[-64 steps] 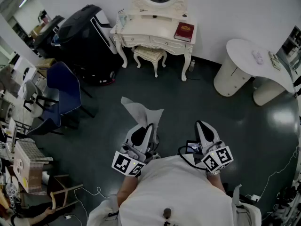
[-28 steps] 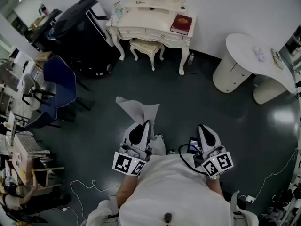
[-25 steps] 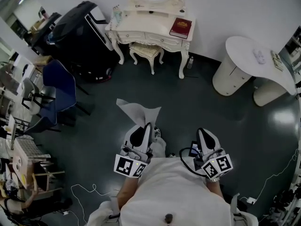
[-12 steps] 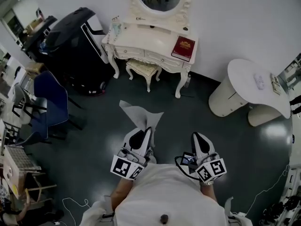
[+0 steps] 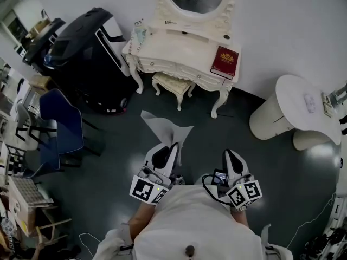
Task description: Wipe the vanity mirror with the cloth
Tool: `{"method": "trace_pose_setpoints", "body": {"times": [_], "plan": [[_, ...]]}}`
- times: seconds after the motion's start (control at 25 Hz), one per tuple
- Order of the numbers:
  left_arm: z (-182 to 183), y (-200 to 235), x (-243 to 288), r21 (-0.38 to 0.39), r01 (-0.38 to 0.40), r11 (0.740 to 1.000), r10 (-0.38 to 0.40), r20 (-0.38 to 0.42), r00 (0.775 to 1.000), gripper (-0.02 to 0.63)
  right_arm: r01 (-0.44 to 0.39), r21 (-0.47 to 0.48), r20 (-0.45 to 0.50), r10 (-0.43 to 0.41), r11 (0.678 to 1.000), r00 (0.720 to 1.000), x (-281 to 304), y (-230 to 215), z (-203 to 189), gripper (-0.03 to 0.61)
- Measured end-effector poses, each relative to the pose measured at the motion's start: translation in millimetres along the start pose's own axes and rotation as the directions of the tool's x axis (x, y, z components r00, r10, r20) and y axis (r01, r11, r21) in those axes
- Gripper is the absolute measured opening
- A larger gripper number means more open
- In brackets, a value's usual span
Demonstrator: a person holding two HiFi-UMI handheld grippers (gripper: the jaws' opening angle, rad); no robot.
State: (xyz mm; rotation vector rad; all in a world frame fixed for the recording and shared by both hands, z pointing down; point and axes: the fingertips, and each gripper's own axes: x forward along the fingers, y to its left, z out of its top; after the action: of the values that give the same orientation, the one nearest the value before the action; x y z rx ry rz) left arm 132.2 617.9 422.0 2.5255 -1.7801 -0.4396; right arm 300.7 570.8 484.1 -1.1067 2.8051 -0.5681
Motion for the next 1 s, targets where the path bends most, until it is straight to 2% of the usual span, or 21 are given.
{"method": "trace_pose_setpoints", "body": {"times": [0.24,0.48,1.0], "plan": [[-12,34,25,-0.012,-0.022,1.0,0.021,-0.016,1.0,0.026,-0.019,-0.011,-0.025,0.018,1.0,1.0,50,-11,2,0.008],[-19,76,74,-0.002,-0.055,0.998,0.055,-0.033,0.998,0.026,-0.003,0.016,-0.04,0.003,1.0,0.999,109,-56,13,0.008],[-15,151,230,0.037,-0.098,0.995,0.098,-0.002,0.995,0.026,-0.073,0.01,-0.04,0.074,0.997,0.996,257,-149,80,0.008]]}}
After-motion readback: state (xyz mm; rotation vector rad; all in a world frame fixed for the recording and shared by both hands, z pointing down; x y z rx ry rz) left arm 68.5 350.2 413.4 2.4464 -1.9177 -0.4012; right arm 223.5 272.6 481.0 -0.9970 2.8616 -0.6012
